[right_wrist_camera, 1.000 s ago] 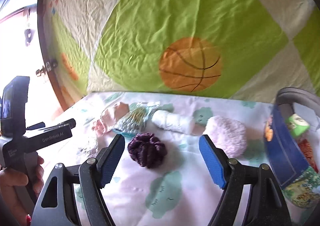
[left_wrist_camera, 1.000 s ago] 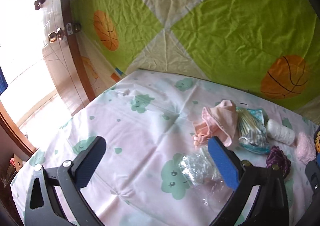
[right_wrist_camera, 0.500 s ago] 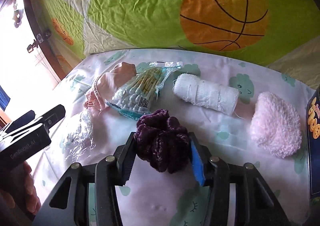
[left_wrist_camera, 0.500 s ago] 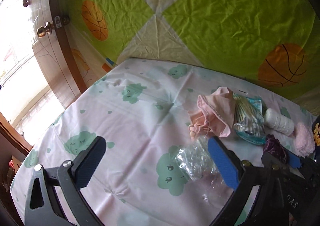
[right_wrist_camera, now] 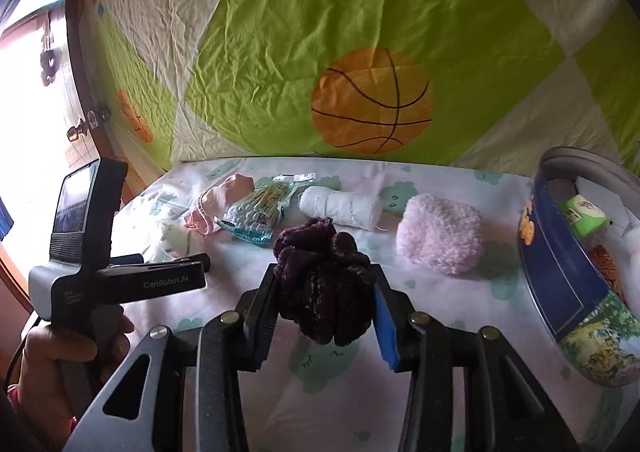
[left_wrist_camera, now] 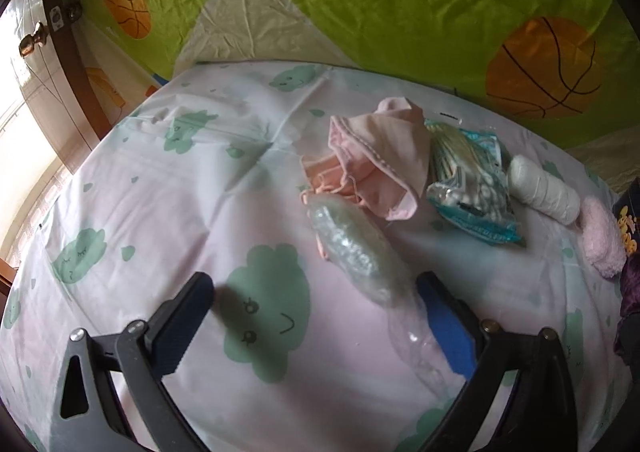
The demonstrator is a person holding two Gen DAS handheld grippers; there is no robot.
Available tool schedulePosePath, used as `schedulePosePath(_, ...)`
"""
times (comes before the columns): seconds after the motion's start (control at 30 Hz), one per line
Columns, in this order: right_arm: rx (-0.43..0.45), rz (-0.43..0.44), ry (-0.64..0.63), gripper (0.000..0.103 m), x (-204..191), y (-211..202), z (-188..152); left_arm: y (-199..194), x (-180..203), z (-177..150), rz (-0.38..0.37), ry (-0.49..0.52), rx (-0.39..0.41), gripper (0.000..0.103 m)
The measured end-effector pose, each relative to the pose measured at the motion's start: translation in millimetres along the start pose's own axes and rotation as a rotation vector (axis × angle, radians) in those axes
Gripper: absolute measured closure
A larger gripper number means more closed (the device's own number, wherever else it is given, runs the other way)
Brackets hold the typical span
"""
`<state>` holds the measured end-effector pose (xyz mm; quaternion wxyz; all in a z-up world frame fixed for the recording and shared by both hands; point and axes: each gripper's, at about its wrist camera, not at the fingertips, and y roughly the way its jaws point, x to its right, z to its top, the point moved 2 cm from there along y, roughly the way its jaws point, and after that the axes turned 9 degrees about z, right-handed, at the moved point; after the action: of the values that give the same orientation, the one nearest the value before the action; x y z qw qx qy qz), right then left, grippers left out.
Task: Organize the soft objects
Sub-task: 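Grasp the purple scrunchie with the right tool while the left tool grasps the clear plastic bag, then carry the scrunchie and plastic bag over the tin and open both tools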
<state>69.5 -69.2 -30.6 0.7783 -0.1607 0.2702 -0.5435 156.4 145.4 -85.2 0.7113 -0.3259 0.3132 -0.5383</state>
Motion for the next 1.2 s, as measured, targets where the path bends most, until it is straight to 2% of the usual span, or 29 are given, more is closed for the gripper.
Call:
schedulePosePath(0.03,0.002,0.001,0.011,0.058,3.3,-4.0,-2.0,-1.3,-1.3,0.0,0.001,-0.005,0.007,0.018)
schedulePosePath(0.1,0.000,0.001,0.030,0.058,9.2,-6.4,-4.3,-6.4,-3.3,0.3,-0.005,-0.009,0.032,0.053)
schedulePosePath(0.13,0.000,-0.001,0.040,0.058,11.7,-7.4,-5.8,-8.1,-3.9,0.4,-0.013,-0.011,0.042,0.061)
schedulePosePath(0.17,-0.001,-0.002,0.049,0.058,13.7,-7.5,-6.8,-9.8,-5.7,0.4,-0.027,-0.016,0.048,0.079)
schedulePosePath(0.2,0.001,-0.003,0.057,0.058,15.3,-8.9,-8.1,-10.5,-7.8,0.3,-0.064,-0.025,0.051,0.089)
schedulePosePath(0.3,0.007,-0.008,0.066,0.058,17.1,-10.2,-8.4,-9.7,-16.7,-1.2,-0.195,-0.069,0.052,0.090)
schedulePosePath(0.37,0.015,-0.012,0.063,0.058,14.8,-10.9,-8.4,-10.8,-21.0,-1.9,-0.228,-0.093,0.046,0.090)
schedulePosePath(0.43,0.027,-0.017,0.058,0.058,13.6,-13.3,-8.6,-15.9,-22.8,-1.6,-0.224,-0.101,0.057,0.090)
schedulePosePath(0.53,0.078,-0.035,0.038,0.058,11.4,-22.0,-6.3,-32.3,-26.5,1.7,-0.246,-0.111,0.120,0.090)
schedulePosePath(0.7,0.220,-0.092,0.012,0.058,12.3,-49.7,1.6,-69.1,-22.8,7.3,-0.384,-0.105,0.282,0.090)
schedulePosePath(0.83,0.282,-0.126,-0.011,0.058,13.3,-63.3,5.4,-92.3,-9.2,3.4,-0.377,-0.039,0.398,0.090)
schedulePosePath(0.93,0.283,-0.127,-0.005,0.058,14.7,-64.7,5.9,-99.1,-4.8,1.6,-0.406,-0.027,0.421,0.090)
schedulePosePath(1.03,0.282,-0.127,-0.007,0.058,16.0,-64.5,6.0,-96.6,-0.4,1.1,-0.391,-0.010,0.423,0.090)
schedulePosePath(1.13,0.275,-0.130,-0.006,0.058,17.7,-63.9,3.6,-85.7,7.3,-0.7,-0.332,0.030,0.375,0.090)
schedulePosePath(1.17,0.271,-0.131,-0.001,0.058,18.5,-63.2,2.8,-80.8,8.2,-1.0,-0.312,0.032,0.349,0.086)
schedulePosePath(1.2,0.267,-0.130,0.001,0.058,19.1,-62.3,2.5,-75.7,8.2,-1.0,-0.301,0.032,0.321,0.073)
